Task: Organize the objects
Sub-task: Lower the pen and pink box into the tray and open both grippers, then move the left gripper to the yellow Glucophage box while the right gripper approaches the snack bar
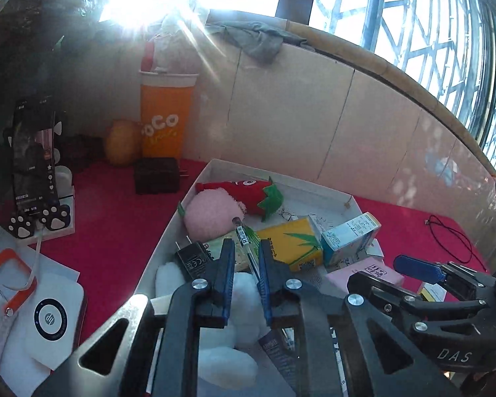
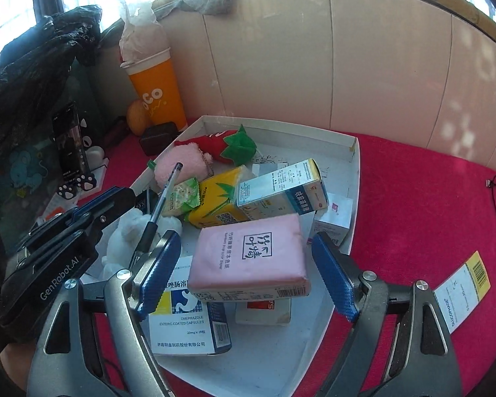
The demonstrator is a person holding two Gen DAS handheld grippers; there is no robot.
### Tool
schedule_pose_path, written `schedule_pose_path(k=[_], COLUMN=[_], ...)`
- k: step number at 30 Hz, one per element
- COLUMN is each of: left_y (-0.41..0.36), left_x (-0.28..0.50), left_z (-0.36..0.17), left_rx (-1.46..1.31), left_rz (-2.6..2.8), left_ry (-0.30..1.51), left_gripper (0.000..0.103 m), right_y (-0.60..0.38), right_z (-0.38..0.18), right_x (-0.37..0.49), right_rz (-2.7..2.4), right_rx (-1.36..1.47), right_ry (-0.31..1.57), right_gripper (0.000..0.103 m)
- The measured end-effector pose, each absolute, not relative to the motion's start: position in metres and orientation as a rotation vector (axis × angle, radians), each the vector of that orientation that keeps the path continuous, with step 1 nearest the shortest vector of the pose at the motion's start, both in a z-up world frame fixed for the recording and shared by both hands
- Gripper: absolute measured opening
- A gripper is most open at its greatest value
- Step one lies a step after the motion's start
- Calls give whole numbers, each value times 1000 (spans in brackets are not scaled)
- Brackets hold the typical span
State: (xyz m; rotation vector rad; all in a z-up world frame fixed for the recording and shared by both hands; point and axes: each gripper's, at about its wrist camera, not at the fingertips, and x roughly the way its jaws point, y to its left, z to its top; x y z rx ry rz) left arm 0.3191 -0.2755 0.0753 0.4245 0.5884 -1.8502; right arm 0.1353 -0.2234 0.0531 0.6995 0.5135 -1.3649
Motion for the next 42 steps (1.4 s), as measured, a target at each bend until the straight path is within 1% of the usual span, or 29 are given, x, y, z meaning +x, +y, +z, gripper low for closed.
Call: schedule_pose_path(k=[1,2,3,4,12,25,33,42], left_y=[-275,-275,-274,-272,-270,-254,-240,-223], left_x=[320,321,324,328,336,312,283,246], left_z=[76,77,79,80,89,100,107,112], left_rx=[418,409,393,369,333,365,410,478], left_rz=[-1836,-1804,-1781,-1770,-1721,-1761,-1826,-1926], left_ry=[578,562,544,537,541,484,424,353], left_gripper=[59,89,98,103,103,103,103,103], right_y=[-221,-219,-217,-215,-190,-150,-128,-92], right_z=[54,56,58,59,70,76,77,64], right_x=[133,131,128,125,116,100,44,-54], right_rz=[-1375,-1387,-1401,-1414,-1451,-1484,-1584,-1761], right_rx=[697,694,688,681,637,568,612,727], right_ry=[505,496,482,472,434,447,382,291], right_gripper=[88,90,94,103,103,103,103,103])
